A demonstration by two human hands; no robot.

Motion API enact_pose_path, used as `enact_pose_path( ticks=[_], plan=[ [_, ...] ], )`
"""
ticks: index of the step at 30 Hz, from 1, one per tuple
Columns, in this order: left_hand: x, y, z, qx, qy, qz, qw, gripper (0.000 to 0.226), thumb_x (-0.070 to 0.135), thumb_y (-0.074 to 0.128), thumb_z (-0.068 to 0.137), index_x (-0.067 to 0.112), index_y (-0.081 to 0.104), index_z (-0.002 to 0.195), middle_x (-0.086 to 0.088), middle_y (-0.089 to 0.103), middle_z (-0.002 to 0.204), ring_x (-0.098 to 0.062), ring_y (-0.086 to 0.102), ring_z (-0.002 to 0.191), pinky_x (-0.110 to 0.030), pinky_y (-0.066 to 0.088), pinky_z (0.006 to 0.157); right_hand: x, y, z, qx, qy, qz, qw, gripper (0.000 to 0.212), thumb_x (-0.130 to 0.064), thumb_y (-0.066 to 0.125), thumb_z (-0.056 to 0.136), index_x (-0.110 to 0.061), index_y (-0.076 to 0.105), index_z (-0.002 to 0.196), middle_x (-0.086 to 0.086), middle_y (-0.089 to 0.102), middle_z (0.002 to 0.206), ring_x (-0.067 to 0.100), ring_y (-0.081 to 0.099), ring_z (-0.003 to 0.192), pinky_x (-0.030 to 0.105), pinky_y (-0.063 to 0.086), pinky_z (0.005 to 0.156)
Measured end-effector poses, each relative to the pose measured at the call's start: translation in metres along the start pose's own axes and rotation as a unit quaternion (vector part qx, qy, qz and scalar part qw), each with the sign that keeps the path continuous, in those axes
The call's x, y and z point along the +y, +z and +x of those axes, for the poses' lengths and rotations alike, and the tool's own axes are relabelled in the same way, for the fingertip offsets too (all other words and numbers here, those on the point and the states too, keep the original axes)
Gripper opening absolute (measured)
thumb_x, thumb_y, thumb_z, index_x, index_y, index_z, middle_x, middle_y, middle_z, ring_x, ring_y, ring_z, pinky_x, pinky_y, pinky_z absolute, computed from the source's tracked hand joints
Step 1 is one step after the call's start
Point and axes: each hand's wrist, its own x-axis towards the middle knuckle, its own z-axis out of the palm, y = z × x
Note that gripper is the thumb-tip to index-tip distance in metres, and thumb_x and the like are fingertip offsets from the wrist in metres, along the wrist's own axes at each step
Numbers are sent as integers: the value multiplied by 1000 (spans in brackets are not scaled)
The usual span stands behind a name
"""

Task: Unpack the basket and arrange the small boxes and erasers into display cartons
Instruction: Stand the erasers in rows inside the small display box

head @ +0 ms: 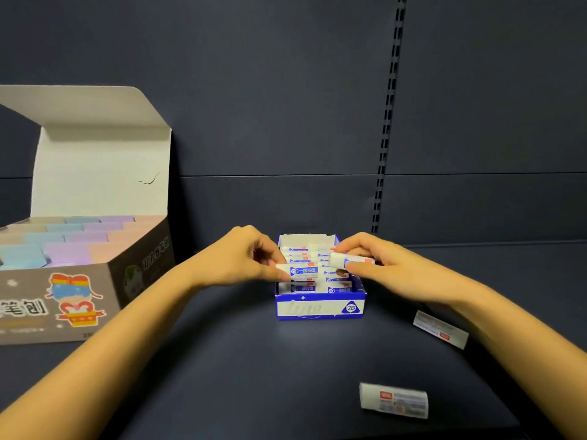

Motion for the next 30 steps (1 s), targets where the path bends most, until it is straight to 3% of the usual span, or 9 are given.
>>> enact_pose_path(
  ticks=[3,5,8,12,19,25,30],
  plan=[
    [-3,4,2,21,-5,-4,1000,24,26,76,73,15,74,94,4,71,90,-15,66,88,-22,52,67,-1,-1,7,7,-27,-53,998,21,-27,55,92,-30,58,113,-17,65,99,-7,61,90,12,49,73],
    [-4,7,6,21,-6,1,1000,26,26,76,73,14,74,95,1,72,91,-15,66,90,-18,51,66,-1,-2,12,9,-32,-70,997,22,-25,60,90,-29,61,111,-21,63,87,-18,57,76,6,44,63],
    [-3,11,11,9,-10,24,1000,28,27,76,73,11,73,96,-1,73,94,-13,64,88,-6,45,58,0,-2,19,15,-34,-92,995,26,-23,64,87,-27,63,112,-23,62,86,-20,56,71,3,44,66],
    [-6,14,14,14,-16,44,999,24,29,77,72,14,74,91,3,74,91,-9,62,82,-3,43,57,2,-2,24,8,-46,-104,993,23,-22,66,85,-26,65,108,-19,65,90,-15,59,73,2,45,70],
    [-7,17,16,14,-14,47,999,29,31,77,71,13,73,94,4,73,93,-10,64,89,-2,44,58,7,-2,30,-6,-51,-142,989,25,-25,65,86,-28,65,111,-15,69,96,2,64,91,20,51,86],
    [-11,18,18,-13,-40,26,999,29,31,77,70,16,72,95,7,72,98,-6,64,94,-5,48,61,9,-3,35,-46,-53,-133,989,24,-29,63,87,-33,63,111,-20,66,101,-1,63,97,7,49,81],
    [-8,19,20,-14,-49,97,994,25,33,77,72,19,74,93,11,71,98,-7,61,94,-9,45,68,10,-4,38,-68,-44,-135,988,26,-33,62,87,-34,62,112,-20,65,102,-1,62,97,3,47,73]
  ],
)
